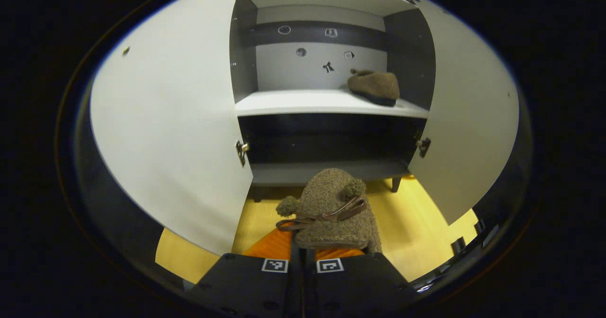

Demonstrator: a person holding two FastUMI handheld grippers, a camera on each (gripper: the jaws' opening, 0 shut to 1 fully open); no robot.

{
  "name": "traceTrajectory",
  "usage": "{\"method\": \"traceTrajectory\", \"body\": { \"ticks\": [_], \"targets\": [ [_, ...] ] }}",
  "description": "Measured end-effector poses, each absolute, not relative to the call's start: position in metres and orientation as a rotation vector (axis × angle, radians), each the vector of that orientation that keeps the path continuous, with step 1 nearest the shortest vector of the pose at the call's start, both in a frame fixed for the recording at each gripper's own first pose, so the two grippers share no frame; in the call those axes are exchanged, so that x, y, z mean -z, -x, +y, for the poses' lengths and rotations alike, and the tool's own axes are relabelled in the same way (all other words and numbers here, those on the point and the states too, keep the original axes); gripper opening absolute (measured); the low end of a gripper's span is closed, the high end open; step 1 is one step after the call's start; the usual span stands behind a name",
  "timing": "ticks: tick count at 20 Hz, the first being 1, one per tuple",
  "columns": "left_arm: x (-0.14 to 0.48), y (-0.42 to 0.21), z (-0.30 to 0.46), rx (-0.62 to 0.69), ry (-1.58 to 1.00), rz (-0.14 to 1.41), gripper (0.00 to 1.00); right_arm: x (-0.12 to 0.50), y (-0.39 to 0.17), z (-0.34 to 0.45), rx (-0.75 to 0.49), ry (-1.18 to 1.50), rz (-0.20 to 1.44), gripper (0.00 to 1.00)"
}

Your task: Grab one shoe with the right hand and put it into the shoe cabinet, grab the other shoe with the left hand and put it into the shoe cabinet; then close the right door with the right hand and the left door with the left hand.

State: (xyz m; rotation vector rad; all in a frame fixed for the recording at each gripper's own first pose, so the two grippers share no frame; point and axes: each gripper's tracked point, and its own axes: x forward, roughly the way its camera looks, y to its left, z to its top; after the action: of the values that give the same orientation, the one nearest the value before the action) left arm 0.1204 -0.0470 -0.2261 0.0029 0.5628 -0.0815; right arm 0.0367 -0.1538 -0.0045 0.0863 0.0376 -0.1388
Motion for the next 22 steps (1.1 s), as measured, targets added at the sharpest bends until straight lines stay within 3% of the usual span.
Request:
{"method": "traceTrajectory", "body": {
  "ticks": [5,10,22],
  "targets": [
    [0.136,-0.175,-0.049,0.069,-0.017,0.484,0.07,0.009,-0.029,-0.170,0.126,-0.080,0.036,0.98],
    [0.084,-0.251,-0.042,0.003,-0.060,0.403,0.07,0.014,-0.023,-0.196,0.157,-0.083,0.044,0.98],
    [0.084,-0.424,-0.065,-0.007,-0.083,0.487,0.07,0.036,-0.026,-0.270,0.291,-0.093,0.091,0.98]
  ]
}}
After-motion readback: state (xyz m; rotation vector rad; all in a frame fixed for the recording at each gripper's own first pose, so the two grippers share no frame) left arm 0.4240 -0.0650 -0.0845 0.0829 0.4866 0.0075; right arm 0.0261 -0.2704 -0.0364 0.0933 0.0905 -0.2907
